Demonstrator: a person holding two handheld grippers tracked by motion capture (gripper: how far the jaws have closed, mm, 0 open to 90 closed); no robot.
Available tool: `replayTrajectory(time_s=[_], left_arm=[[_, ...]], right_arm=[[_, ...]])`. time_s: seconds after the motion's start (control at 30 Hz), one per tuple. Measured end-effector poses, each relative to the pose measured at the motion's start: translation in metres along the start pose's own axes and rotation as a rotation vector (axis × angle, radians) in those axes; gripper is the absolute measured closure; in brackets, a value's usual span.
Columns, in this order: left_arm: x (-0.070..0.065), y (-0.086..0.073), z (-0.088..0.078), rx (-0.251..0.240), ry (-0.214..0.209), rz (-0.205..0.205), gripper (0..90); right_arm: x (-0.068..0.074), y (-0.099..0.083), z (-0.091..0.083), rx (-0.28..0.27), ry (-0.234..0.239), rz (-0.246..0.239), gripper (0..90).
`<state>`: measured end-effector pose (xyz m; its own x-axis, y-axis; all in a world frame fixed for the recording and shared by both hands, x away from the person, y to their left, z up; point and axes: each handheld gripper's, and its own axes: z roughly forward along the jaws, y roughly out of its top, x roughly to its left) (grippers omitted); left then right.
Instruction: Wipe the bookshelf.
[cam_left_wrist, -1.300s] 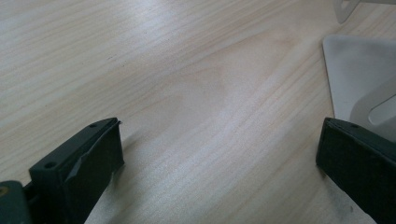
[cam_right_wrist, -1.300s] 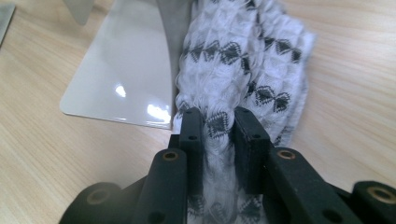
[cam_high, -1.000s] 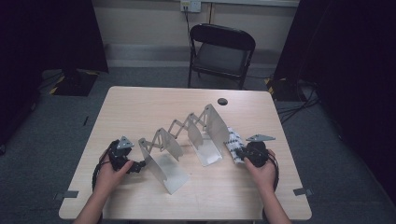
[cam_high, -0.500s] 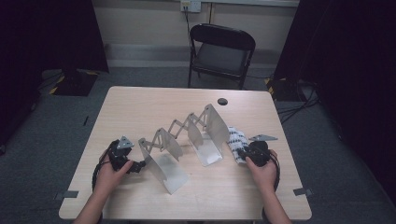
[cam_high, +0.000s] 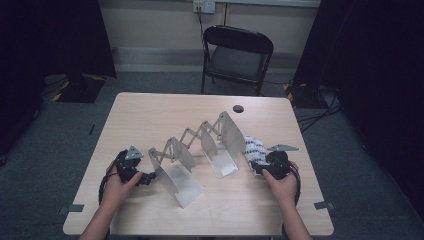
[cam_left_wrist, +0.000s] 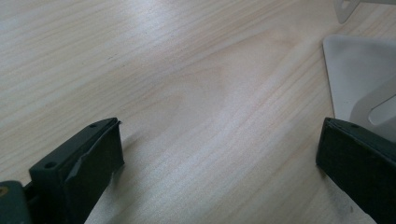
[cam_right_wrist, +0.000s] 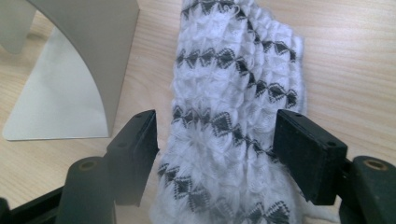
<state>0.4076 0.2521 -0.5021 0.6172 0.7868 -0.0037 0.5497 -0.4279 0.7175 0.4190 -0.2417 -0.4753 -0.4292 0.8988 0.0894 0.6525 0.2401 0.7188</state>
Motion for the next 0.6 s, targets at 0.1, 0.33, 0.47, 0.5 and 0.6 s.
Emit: replayTrajectory(time_s=[0.1, 0.33, 0.47, 0.5, 0.6], left_arm=[[0.0, 0.0, 0.0, 0.0, 0.0, 0.0, 0.2], [0.0, 0.0, 0.0, 0.003, -0.001, 0.003, 0.2], [0.0, 0.0, 0.0, 0.002, 0.0, 0.002, 0.2], [0.0, 0.0, 0.0, 0.002, 0.0, 0.002, 0.2], [0.0, 0.0, 0.0, 0.004, 0.0, 0.004, 0.2]], right_arm=[[0.002, 0.001, 0.0, 0.006, 0.003, -0.014, 29.8], [0.004, 0.001, -0.002, 0.007, 0.023, -0.019, 27.9], [0.003, 0.001, -0.007, -0.003, 0.029, -0.018, 27.4], [0.003, 0.0, -0.009, -0.007, 0.032, -0.015, 26.9], [0.002, -0.002, -0.014, -0.011, 0.041, -0.017, 25.5]])
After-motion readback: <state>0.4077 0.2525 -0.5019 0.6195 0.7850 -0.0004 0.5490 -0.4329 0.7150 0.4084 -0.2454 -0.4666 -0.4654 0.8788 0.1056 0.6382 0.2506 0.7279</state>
